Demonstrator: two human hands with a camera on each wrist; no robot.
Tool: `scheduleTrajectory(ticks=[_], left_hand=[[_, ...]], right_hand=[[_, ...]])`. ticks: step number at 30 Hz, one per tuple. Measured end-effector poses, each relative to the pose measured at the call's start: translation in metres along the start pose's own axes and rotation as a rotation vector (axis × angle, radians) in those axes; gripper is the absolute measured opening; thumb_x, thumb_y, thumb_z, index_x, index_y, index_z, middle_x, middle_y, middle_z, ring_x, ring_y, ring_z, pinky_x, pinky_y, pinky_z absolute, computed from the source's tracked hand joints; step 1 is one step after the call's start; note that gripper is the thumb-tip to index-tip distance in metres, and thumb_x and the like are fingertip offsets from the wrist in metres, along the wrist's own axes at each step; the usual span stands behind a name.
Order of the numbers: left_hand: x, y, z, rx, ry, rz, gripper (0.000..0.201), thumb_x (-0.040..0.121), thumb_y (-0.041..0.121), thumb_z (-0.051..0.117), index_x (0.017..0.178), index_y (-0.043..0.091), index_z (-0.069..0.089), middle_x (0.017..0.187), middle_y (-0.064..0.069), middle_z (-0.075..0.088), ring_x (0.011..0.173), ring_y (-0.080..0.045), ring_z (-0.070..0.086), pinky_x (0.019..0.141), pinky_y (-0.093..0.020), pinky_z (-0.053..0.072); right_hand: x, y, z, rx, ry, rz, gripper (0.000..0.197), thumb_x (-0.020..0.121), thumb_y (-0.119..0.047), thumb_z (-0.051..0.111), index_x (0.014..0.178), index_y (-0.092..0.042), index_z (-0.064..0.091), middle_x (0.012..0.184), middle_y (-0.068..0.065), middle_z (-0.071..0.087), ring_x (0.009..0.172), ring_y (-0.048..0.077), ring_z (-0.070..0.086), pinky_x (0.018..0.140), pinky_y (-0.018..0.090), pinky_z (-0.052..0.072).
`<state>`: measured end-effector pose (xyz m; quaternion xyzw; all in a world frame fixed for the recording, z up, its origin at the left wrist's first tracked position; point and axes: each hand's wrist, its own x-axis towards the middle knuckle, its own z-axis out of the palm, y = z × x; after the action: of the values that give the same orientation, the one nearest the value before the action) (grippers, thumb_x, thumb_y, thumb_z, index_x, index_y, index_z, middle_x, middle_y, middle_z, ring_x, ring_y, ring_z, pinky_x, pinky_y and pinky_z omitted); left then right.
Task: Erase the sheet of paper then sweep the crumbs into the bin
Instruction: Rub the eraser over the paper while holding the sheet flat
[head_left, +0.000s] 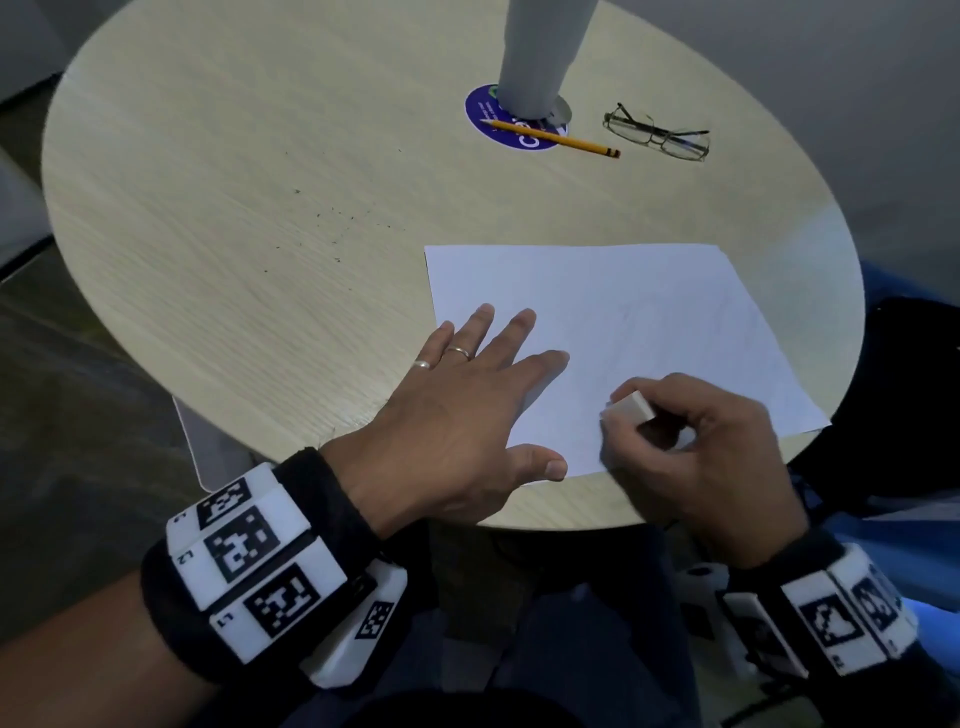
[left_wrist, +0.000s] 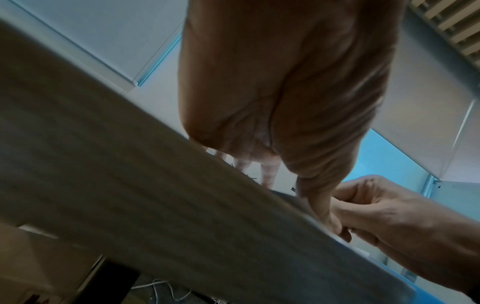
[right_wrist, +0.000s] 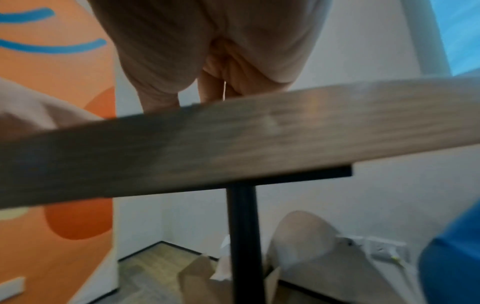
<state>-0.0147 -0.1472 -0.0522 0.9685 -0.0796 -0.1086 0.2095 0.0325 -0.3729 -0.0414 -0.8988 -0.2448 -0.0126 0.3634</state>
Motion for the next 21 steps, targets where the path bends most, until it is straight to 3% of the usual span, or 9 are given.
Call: scheduleTrajectory(ticks=[2,4,8,11,14,18,21], left_hand=[[0.0,0.001,0.001,0.002,0.0,-0.001,0.088,0.093,0.08,0.047,0.162,0.048,0.002,0.172,0.011,-0.024,0.158,-0.02,-0.027,0.128,-0.041,-0.014],[-0.001,0.002,0.0,0.0,-0.003,-0.006,0.088,0.093,0.079,0.048,0.162,0.047,0.002,0.172,0.01,-0.024,0.158,-0.02,-0.027,0.128,-0.042,-0.014],[0.0,0.002,-0.001,0.005,0.003,-0.006,0.089,0.093,0.078,0.048,0.162,0.047,0.003,0.173,0.01,-0.023,0.158,-0.021,-0.026,0.129,-0.043,-0.013],[0.002,0.001,0.001,0.005,-0.003,-0.003,0.089,0.092,0.079,0.049,0.161,0.048,0.003,0.173,0.01,-0.023,0.158,-0.022,-0.025,0.127,-0.043,-0.013],[0.001,0.002,0.0,-0.004,0.003,-0.004,0.089,0.092,0.079,0.05,0.161,0.048,0.005,0.173,0.009,-0.022,0.158,-0.022,-0.025,0.127,-0.042,-0.014],[0.001,0.003,-0.001,0.005,-0.002,-0.009,0.089,0.093,0.078,0.05,0.162,0.047,0.003,0.172,0.01,-0.023,0.158,-0.021,-0.026,0.128,-0.043,-0.013],[0.002,0.001,0.002,0.009,-0.003,-0.004,0.089,0.093,0.079,0.048,0.161,0.047,0.002,0.172,0.009,-0.023,0.158,-0.022,-0.026,0.127,-0.043,-0.013]], right_hand=[[0.007,0.012,-0.009,-0.022,0.045,0.052,0.024,0.087,-0.004,0.078,0.072,-0.021,0.071,0.067,-0.004,0.064,0.062,0.016,0.06,0.065,0.036,0.053],[0.009,0.009,-0.009,-0.063,0.065,0.009,0.021,0.088,-0.004,0.079,0.076,-0.02,0.073,0.069,-0.004,0.066,0.063,0.017,0.061,0.064,0.038,0.053],[0.0,-0.014,0.01,-0.042,-0.022,-0.083,0.013,0.088,-0.007,0.079,0.081,-0.018,0.076,0.072,-0.003,0.068,0.065,0.016,0.061,0.064,0.036,0.052],[0.013,0.01,-0.002,0.008,0.051,0.058,0.016,0.087,-0.007,0.078,0.076,-0.018,0.073,0.072,-0.003,0.069,0.066,0.017,0.064,0.066,0.039,0.054],[0.016,0.011,-0.008,-0.032,0.104,0.054,0.017,0.088,-0.009,0.078,0.077,-0.021,0.074,0.073,-0.006,0.071,0.067,0.015,0.066,0.066,0.037,0.055],[0.003,-0.014,0.014,-0.032,0.01,-0.037,0.013,0.088,-0.01,0.079,0.08,-0.02,0.076,0.071,-0.004,0.069,0.066,0.016,0.064,0.064,0.036,0.053],[0.016,0.013,0.001,-0.018,0.078,0.061,0.014,0.088,-0.01,0.079,0.078,-0.019,0.074,0.076,-0.001,0.072,0.069,0.018,0.067,0.069,0.039,0.056]])
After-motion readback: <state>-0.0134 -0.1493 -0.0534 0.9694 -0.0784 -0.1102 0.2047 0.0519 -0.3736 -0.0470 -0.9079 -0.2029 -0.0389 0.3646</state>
